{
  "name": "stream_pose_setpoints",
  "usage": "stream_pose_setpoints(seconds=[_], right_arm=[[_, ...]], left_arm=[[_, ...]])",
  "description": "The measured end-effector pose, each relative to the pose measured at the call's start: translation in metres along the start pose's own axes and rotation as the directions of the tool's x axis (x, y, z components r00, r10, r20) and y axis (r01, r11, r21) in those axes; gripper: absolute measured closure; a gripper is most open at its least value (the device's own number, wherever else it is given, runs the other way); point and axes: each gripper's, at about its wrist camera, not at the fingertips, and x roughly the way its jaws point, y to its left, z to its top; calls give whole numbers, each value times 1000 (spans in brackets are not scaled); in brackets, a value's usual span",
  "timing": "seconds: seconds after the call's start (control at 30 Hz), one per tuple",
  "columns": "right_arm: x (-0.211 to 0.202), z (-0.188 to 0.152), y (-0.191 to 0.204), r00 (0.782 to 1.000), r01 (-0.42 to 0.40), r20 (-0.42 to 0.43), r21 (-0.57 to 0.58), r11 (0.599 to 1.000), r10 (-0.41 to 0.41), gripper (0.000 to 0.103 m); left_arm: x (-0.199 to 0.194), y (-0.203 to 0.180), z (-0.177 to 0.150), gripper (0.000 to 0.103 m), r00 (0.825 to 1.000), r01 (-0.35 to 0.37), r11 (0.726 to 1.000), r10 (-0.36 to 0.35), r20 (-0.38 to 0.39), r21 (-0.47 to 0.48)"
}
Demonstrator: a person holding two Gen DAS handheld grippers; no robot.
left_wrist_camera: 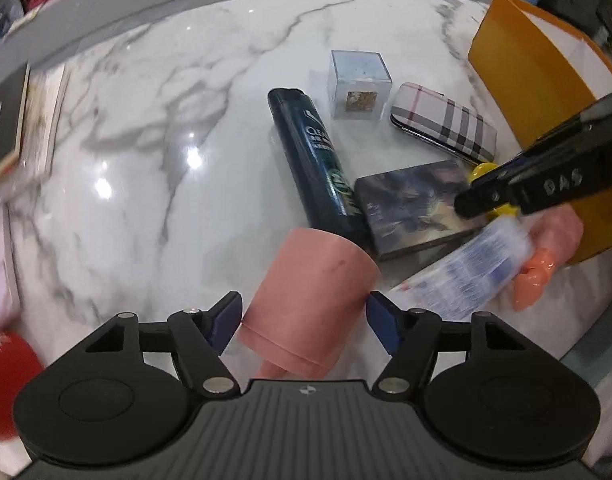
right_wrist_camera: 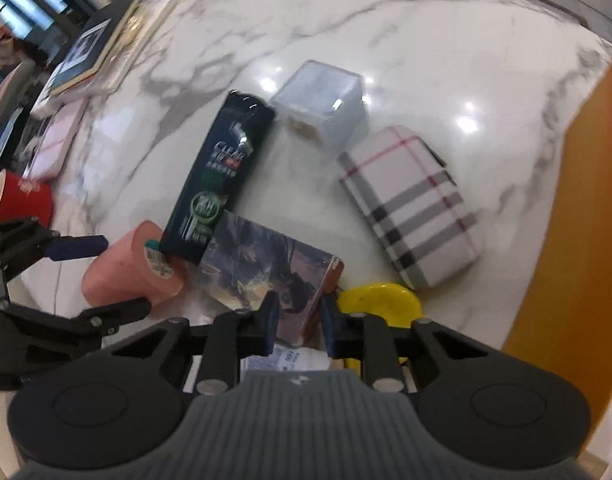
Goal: Organize rigid objects
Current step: 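Move the left gripper to the pink cylinder and grasp it, then grasp the artwork card box with the right gripper and lift it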
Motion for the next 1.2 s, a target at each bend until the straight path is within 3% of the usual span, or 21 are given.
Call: stream_pose_setpoints(seconds=[0.07, 0.17, 0.23, 0.37, 0.5, 0.57, 0.73, 0.87, 0.93, 1.07, 1.2], right_arm=[[-2, -2, 12, 999, 44, 30, -101, 994, -42, 75], [-7, -5, 32, 993, 98, 95, -285, 953, -74, 47], [-6, -6, 44, 989, 126, 125, -403, 906, -82, 46], [4, -5, 59, 993, 97, 105, -581, 808, -44, 43], [19, 1, 64, 996, 80, 86, -672, 736, -29, 36], [26, 6, 64, 998, 59, 66, -692, 719, -18, 34], [37, 15, 62, 1000, 24, 28, -668, 744, -7, 32], [39, 30, 49, 999, 41, 36, -500, 865, -27, 34], [39, 35, 42, 999, 42, 32, -418, 907, -32, 34], [41, 28, 51, 998, 68, 39, -505, 861, -56, 33], [46, 20, 54, 995, 96, 59, -571, 815, -76, 35]], left_arm=[[-1, -1, -3, 24, 1000, 7, 1000, -7, 0, -1], [-1, -6, -5, 22, 1000, -5, 999, 5, 1, 35], [1, -8, -3, 22, 1000, 1, 998, -1, -6, 59], [7, -10, 0, 22, 1000, 26, 995, -24, -20, 94], [13, -11, -1, 24, 999, 34, 994, -31, -30, 108], [16, -9, -1, 31, 998, 51, 994, -48, -33, 94], [18, -1, 1, 40, 999, 25, 999, -24, -27, 30], [19, 7, 3, 40, 1000, 17, 999, -18, -17, -36], [19, 7, 4, 39, 1000, 17, 999, -18, -20, -49], [20, 2, 2, 31, 999, 18, 1000, -19, -41, -21], [23, 1, 0, 34, 999, 19, 1000, -20, -47, -24]])
